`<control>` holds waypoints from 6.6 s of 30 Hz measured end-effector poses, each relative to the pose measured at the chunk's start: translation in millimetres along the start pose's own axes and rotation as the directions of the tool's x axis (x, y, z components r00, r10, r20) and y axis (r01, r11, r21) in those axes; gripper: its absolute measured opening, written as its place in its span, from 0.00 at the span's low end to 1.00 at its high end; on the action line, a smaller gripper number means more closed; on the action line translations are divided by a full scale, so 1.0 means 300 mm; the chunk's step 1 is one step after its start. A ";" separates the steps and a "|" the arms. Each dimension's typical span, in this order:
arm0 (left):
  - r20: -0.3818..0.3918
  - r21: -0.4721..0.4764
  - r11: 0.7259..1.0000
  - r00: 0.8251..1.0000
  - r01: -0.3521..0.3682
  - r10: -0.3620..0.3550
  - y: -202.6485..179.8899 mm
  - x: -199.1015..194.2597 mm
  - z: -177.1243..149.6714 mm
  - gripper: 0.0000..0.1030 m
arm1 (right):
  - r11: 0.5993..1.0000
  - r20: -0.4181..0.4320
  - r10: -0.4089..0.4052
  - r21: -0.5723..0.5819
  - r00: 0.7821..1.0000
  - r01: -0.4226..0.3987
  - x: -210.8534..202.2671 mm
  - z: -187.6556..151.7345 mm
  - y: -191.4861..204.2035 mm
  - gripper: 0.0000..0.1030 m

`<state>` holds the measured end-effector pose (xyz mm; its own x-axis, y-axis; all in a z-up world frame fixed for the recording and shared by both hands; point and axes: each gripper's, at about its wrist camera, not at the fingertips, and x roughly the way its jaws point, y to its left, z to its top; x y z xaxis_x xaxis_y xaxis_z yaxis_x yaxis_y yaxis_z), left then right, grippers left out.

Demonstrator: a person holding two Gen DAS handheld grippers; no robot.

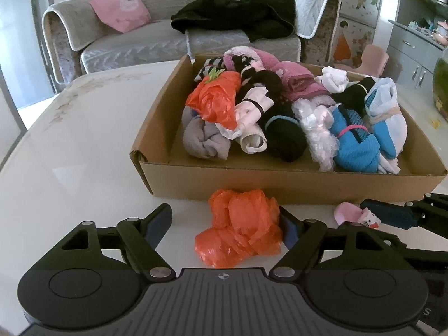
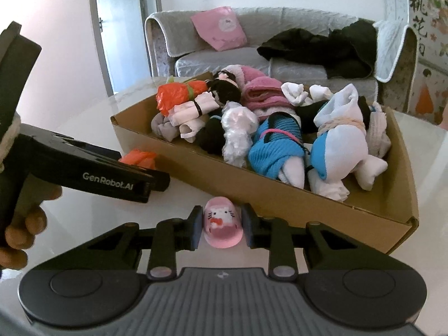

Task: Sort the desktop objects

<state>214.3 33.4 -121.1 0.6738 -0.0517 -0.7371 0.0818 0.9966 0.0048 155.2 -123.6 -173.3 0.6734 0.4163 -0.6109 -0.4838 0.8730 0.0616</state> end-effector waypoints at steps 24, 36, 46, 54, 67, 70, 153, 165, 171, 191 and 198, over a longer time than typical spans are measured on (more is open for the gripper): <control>-0.022 -0.004 0.997 0.997 0.075 -0.075 0.012 -0.107 -0.066 0.53 | 0.999 -0.003 0.017 0.044 1.000 -0.017 -0.058 -0.043 -0.008 0.25; 0.005 0.029 0.996 0.997 0.079 -0.079 -0.048 -0.284 -0.090 0.53 | 0.995 0.045 -0.030 0.098 0.999 0.026 -0.257 -0.032 -0.093 0.25; 0.127 0.049 0.996 0.988 0.079 -0.085 -0.065 -0.439 0.150 0.53 | 0.997 0.184 -0.040 0.073 0.982 0.027 -0.385 0.200 -0.135 0.26; 0.168 0.046 0.995 0.981 0.091 -0.097 -0.104 -0.421 0.344 0.53 | 0.999 0.226 -0.015 0.051 0.974 0.003 -0.327 0.371 -0.174 0.26; 0.101 0.064 0.990 0.986 0.125 -0.131 -0.081 -0.204 0.403 0.53 | 0.990 0.152 0.107 0.073 0.983 -0.119 -0.178 0.405 -0.248 0.26; 0.093 0.065 0.989 0.986 0.130 -0.136 -0.073 -0.162 0.409 0.53 | 0.986 0.122 0.136 0.085 0.983 -0.147 -0.139 0.403 -0.256 0.26; 0.131 0.038 0.998 0.989 0.058 -0.063 -0.083 -0.337 0.268 0.99 | 0.983 0.173 0.125 0.110 0.977 -0.145 -0.303 0.332 -0.141 0.67; 0.208 0.052 0.995 0.974 0.085 -0.094 -0.176 -0.706 0.101 1.00 | 0.987 0.198 0.055 0.138 0.979 -0.083 -0.532 0.205 -0.056 0.99; 0.217 0.063 0.997 0.975 0.037 -0.049 -0.214 -0.789 0.052 1.00 | 0.986 0.206 0.048 0.149 0.977 -0.080 -0.582 0.210 -0.051 0.99; 0.196 0.078 0.996 0.979 0.046 -0.060 -0.221 -0.848 -0.040 1.00 | 0.996 0.182 0.029 0.082 0.983 -0.045 -0.591 0.172 0.025 0.99; 0.237 0.096 0.994 0.969 0.045 -0.067 -0.229 -0.874 -0.053 1.00 | 0.997 0.176 0.025 0.069 0.984 -0.037 -0.592 0.168 0.043 0.99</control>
<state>20.5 -20.4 61.0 0.8213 -0.1318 -0.5550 0.1823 0.9826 0.0365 57.5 -173.5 -24.1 0.7490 0.4759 -0.4610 -0.4690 0.8723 0.1383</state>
